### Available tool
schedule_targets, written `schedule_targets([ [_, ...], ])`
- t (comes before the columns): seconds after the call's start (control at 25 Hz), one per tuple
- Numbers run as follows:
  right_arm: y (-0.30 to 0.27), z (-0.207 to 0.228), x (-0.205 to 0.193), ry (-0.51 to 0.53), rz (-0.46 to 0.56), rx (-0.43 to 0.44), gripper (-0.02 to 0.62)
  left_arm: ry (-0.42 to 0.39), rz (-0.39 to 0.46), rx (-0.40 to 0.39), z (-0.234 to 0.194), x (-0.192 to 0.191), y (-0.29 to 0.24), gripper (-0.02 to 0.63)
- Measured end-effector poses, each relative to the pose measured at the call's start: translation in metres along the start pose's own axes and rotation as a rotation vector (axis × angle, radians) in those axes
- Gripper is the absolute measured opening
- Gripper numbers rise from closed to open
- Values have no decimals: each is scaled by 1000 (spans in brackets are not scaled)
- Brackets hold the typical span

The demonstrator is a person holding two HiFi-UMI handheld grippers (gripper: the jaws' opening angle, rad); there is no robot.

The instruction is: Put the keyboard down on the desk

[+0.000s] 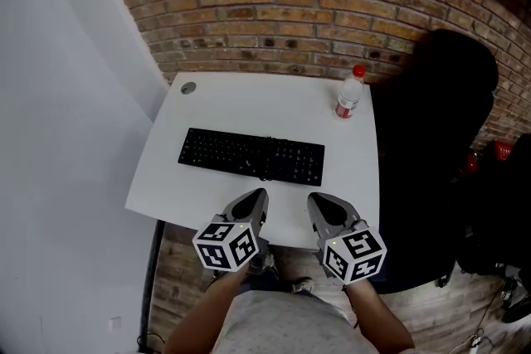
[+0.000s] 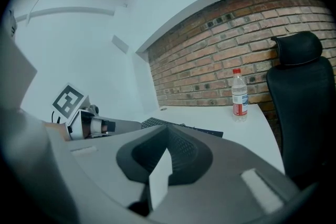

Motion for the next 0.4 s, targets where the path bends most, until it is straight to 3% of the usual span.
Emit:
schedule_targets([
  [0.4,13,-1,0,11,15,2,9,-5,17,1,10,-4,5,-6],
])
Point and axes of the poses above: the fingertips, and each gripper's own axes: y backward along the fingers, z to its right, x out of its top, the point moved 8 cm from there along y, backward along the fingers, and after that the axes turned 6 degrees about x, right-handed, at the moved point
